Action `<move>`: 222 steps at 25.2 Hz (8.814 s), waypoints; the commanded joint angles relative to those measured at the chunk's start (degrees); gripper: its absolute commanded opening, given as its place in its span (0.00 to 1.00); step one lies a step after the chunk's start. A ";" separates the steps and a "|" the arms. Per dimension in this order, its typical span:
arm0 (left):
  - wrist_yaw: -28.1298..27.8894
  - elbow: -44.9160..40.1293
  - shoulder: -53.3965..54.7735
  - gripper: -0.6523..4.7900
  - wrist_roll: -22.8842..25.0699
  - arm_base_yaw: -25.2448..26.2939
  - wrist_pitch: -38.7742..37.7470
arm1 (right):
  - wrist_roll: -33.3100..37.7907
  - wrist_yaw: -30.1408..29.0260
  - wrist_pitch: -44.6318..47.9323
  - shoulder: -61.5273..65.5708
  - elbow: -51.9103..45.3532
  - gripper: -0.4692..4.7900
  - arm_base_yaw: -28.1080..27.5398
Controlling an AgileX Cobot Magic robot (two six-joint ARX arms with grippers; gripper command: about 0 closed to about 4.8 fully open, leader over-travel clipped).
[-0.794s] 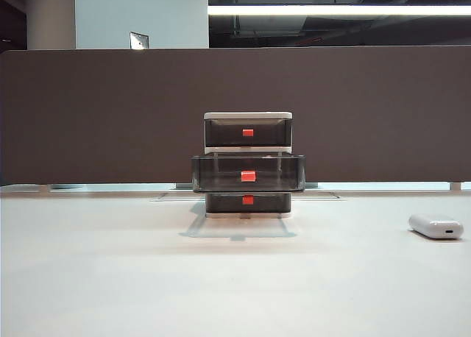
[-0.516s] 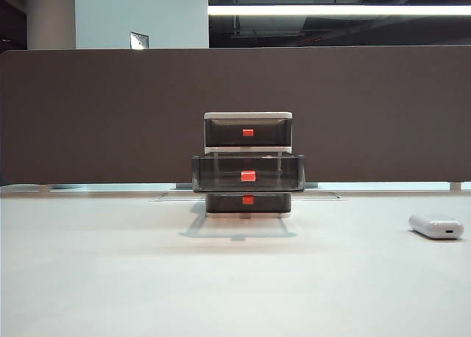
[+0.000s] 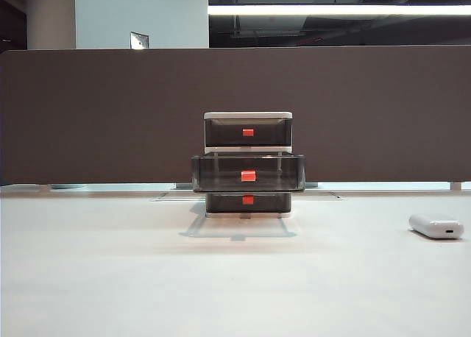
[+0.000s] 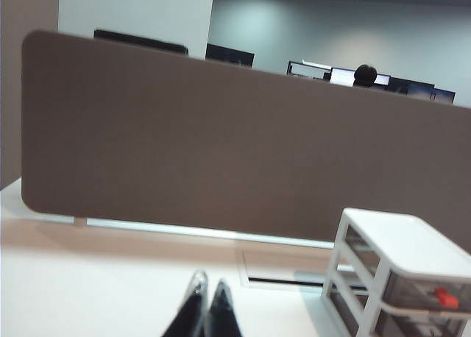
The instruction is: Pick up the earphone case on the table, open the lid, insert the wireless earphone on the table into it, close the lid, put the earphone case into the second layer of the drawer, and finally close the drawer.
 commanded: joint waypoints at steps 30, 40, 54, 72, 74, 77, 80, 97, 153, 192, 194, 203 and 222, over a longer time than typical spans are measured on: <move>0.15 24.92 41.24 0.11 9.31 -41.83 -14.78 | -0.07 -12.20 -35.12 48.54 35.87 0.09 0.11; 0.15 24.90 41.24 0.11 8.41 -41.83 -14.69 | -0.24 -19.76 -47.32 65.46 49.24 0.40 0.15; 0.15 24.90 41.24 0.11 7.82 -41.86 -14.64 | -0.24 -17.68 -48.39 75.36 52.33 0.79 3.30; 0.15 24.90 41.24 0.11 7.78 -41.86 -14.05 | -1.90 -12.11 -51.25 86.29 58.01 0.79 4.98; 0.15 24.90 41.27 0.11 7.74 -41.86 -13.79 | -2.03 -11.72 -50.97 87.17 58.05 0.79 4.98; 0.15 24.90 41.27 0.11 7.61 -41.86 -13.79 | -2.89 -11.72 -50.88 89.29 58.03 0.79 4.98; 0.15 24.90 41.27 0.11 7.61 -41.86 -13.79 | -2.89 -11.72 -50.45 90.77 58.01 0.79 4.98; 0.15 24.90 41.31 0.11 7.61 -41.86 -13.60 | -2.86 -11.56 -47.23 94.88 57.99 0.79 5.05; 0.15 24.85 41.75 0.11 6.36 -42.01 -13.05 | -2.51 -11.72 -48.54 90.79 58.01 0.37 5.09; 0.15 14.69 52.83 0.11 -1.22 -50.90 3.37 | 12.87 -21.27 -20.50 50.66 34.88 0.37 18.21; 0.15 14.69 53.81 0.11 -1.44 -50.90 3.80 | 14.27 -19.58 -16.66 50.66 32.06 0.37 20.65; 0.15 14.69 58.97 0.11 -3.06 -51.12 7.96 | 20.26 -17.53 -5.81 50.69 21.97 0.37 29.09; 0.15 14.71 62.73 0.54 -6.54 -51.49 10.69 | 27.30 -13.22 11.76 57.79 15.80 0.37 40.13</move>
